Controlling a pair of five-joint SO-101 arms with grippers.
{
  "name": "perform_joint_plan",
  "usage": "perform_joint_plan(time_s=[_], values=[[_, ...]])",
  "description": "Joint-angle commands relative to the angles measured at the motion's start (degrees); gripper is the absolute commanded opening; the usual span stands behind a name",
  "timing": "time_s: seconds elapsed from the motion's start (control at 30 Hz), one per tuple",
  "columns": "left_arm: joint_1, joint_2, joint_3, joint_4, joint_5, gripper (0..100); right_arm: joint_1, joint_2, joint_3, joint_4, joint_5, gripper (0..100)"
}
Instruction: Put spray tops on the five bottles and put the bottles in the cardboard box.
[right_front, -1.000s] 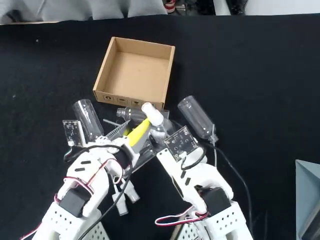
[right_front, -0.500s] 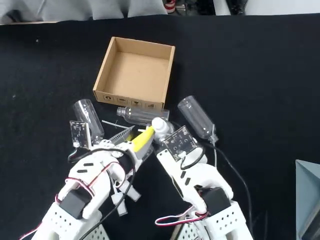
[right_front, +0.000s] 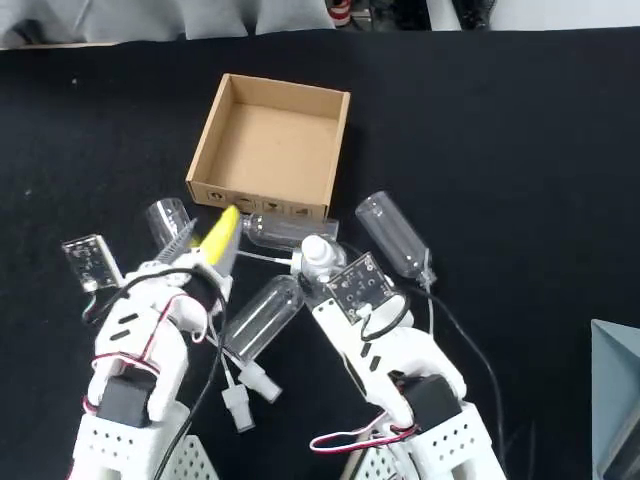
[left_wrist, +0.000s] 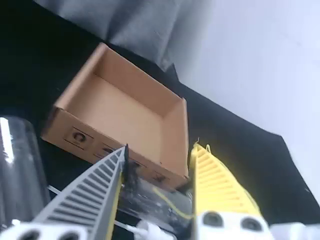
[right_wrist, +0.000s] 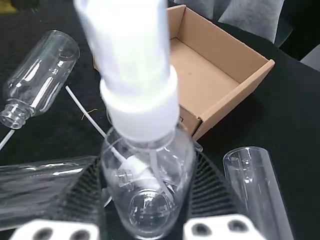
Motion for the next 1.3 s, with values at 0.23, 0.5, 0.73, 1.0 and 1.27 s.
perform_joint_plan(time_s=[0.23, 0.5, 0.73, 1.0, 1.27], values=[[-11.2, -0.7, 0.0, 0.0, -7.4, 19, 7.2, -6.0, -0.3, -0.9, -0.4, 3.3], [-18.0, -0.7, 6.6, -0.4, -7.2, 19, 8.0, -5.9, -0.5, -4.0, -0.4, 3.3], [-21.7, -0.7, 6.8, 0.0, -7.3, 19, 8.0, -5.6, -2.9, -5.7, -0.4, 3.3], [-22.2, -0.4, 3.9, 0.0, -15.5, 19, 8.0, -5.5, -8.7, -5.6, -0.5, 3.1], [-21.6, -0.2, -2.9, 3.8, -16.5, 19, 8.1, -5.5, -8.7, -5.5, -7.4, 3.3]])
